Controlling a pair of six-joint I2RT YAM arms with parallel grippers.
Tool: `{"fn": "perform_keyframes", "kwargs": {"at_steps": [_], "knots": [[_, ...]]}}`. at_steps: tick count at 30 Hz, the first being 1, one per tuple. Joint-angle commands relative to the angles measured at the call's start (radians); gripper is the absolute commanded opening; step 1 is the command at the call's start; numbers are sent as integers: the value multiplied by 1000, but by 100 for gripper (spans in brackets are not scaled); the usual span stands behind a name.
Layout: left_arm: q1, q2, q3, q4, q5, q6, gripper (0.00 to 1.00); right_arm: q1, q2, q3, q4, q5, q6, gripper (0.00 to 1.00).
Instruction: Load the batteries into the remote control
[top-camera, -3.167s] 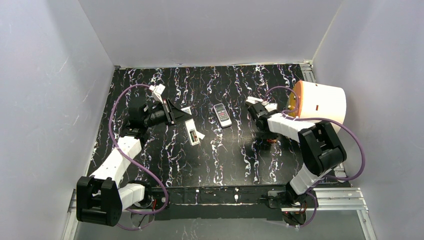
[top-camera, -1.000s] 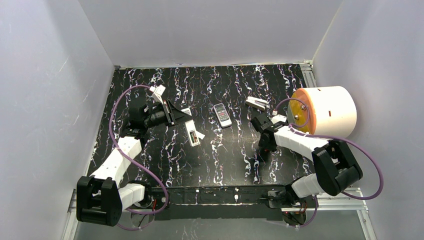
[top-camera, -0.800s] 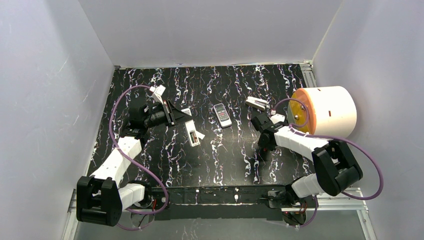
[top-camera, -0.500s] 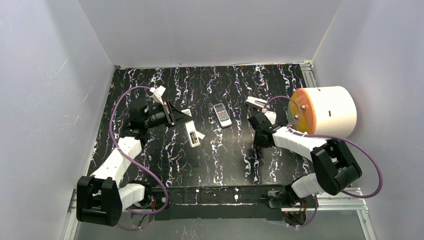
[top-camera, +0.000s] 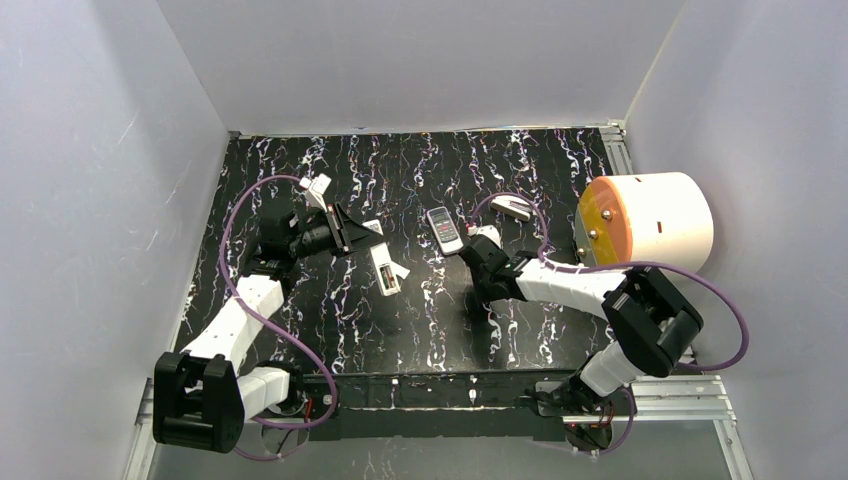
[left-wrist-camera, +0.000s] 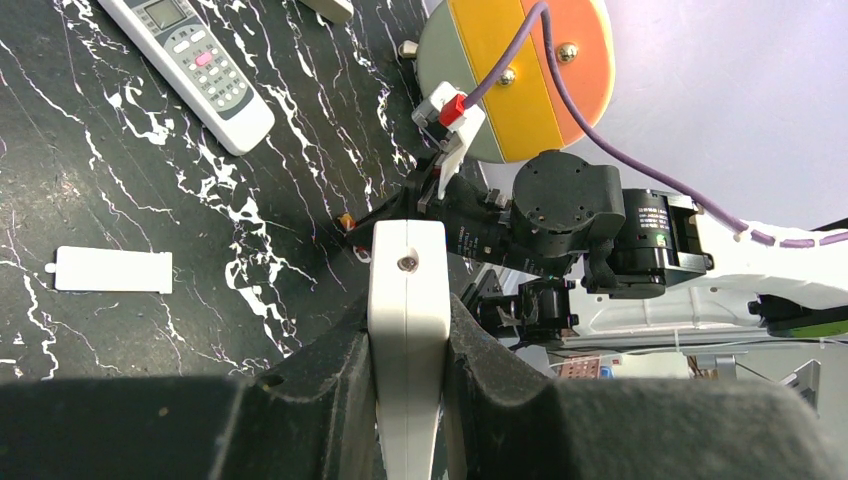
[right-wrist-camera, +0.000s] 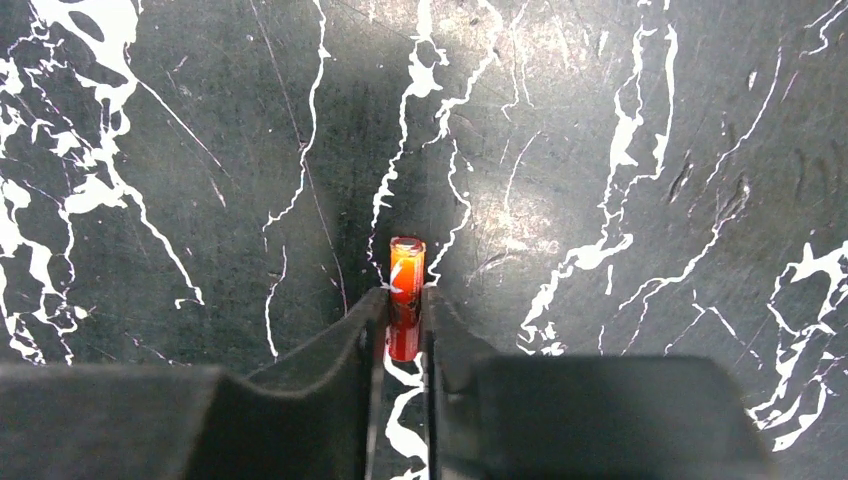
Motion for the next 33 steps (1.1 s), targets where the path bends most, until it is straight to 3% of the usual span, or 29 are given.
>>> {"fn": "perform_keyframes", "kwargs": {"at_steps": [1,7,33], "knots": [[5,-38,-5,12,8,-4,0,8,27,8,-38,-27,-26,32],[5,-34,-8,12,4,-5,0,7,51,25,-72,-51,-32,35],[5,-12,-11,12,-11,-6,0,15,165,82,-314,-85,24,32]]}}
